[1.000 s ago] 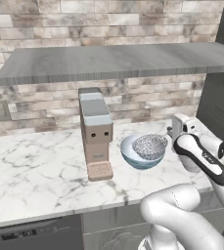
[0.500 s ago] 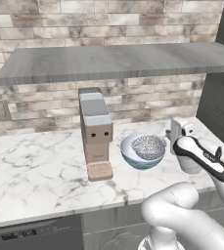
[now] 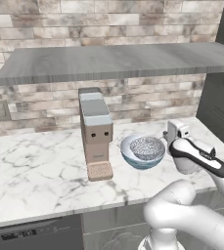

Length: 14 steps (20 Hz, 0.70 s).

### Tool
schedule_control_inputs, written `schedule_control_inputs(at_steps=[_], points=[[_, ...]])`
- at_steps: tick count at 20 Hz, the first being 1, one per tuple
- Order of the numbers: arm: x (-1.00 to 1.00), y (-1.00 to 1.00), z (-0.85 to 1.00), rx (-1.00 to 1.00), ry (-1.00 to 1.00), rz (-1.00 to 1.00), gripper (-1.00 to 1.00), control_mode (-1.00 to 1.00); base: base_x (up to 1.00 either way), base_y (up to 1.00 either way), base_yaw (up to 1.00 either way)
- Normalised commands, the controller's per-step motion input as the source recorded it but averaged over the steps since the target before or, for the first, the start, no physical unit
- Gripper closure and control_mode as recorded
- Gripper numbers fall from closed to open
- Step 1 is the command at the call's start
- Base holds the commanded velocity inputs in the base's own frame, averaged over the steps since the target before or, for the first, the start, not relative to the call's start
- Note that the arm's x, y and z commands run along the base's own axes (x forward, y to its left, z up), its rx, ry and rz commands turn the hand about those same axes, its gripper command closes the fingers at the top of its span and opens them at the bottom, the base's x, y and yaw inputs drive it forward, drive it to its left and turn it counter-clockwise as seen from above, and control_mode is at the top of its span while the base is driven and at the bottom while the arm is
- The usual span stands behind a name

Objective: Open the cabinet and setup a tea strainer by placing it in the bowl upright.

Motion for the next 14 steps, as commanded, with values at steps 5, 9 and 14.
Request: schedule_control_inputs(at_steps=[5,9,14], points=[[0.22,0.0,-0.26,0.0,-0.04,-0.01,1.0,-1.0,0.0,0.0,0.0],[0.19,0.0,-0.27,0.0,-0.04,-0.01,1.0,-1.0,0.0,0.0,0.0],[0.14,0.0,-0.27,0.0,-0.06,-0.01,1.0,-1.0,0.0,0.0,0.0]])
